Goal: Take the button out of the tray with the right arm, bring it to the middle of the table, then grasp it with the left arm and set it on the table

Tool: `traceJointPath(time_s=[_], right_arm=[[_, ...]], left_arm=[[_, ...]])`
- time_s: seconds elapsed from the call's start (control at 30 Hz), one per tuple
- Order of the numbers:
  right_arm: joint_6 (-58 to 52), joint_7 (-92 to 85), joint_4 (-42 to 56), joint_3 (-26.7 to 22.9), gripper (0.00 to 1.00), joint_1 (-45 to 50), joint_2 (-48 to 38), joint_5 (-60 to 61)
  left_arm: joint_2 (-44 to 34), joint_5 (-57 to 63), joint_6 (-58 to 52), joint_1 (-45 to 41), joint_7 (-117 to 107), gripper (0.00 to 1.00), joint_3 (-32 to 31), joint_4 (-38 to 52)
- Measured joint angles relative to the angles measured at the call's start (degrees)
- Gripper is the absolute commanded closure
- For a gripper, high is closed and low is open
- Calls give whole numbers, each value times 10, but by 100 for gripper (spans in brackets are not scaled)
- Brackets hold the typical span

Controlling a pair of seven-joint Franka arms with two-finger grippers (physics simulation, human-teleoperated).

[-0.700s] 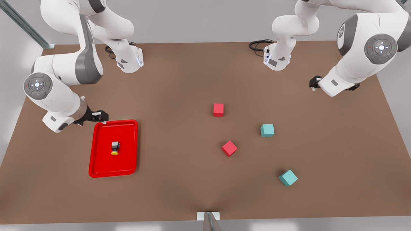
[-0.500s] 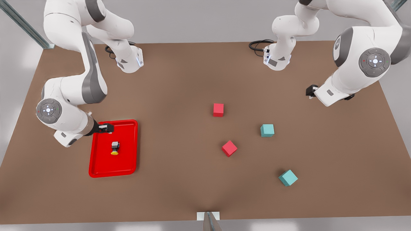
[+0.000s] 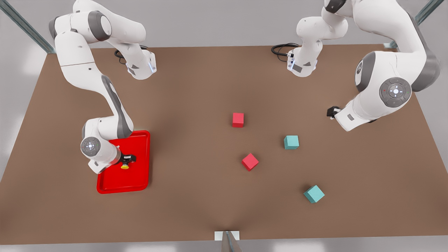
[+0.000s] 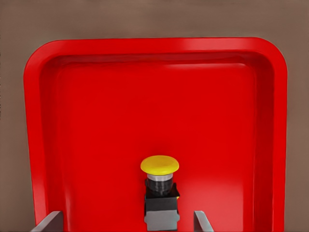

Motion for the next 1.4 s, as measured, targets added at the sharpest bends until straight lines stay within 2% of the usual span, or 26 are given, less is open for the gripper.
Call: traceJointPath(time_s=[0.27, 0.57, 0.63, 0.67, 0.7, 0.9, 1.13, 1.23, 1.4], right_arm=[[72, 3, -29, 2, 0, -41, 42, -14], [100, 0, -73, 6, 0, -49, 41, -8], [101, -1, -74, 6, 50, -50, 40, -7], [100, -3, -73, 6, 57, -50, 39, -6], [98, -5, -73, 7, 59, -49, 39, -4], [90, -19, -69, 7, 60, -46, 38, 2], [16, -9, 27, 132, 60, -36, -15, 3], [-19, 20, 84, 147, 60, 25, -12, 3], [-52, 99, 167, 143, 60, 173, 34, 24]], left_arm=[[8, 0, 7, 0, 1, 0, -1, 0], [9, 0, 8, -1, 2, 0, -2, -1], [10, 0, 9, -1, 2, 0, -11, -1], [10, 0, 9, -1, 2, 0, -14, -1], [10, 0, 8, -1, 2, 0, -16, -1], [10, 0, 8, -1, 2, 0, -18, -1], [10, 0, 9, 0, 2, 0, -18, -1], [10, 1, 9, 0, 2, 0, -18, -1], [10, 1, 9, -1, 2, 0, -18, -1]])
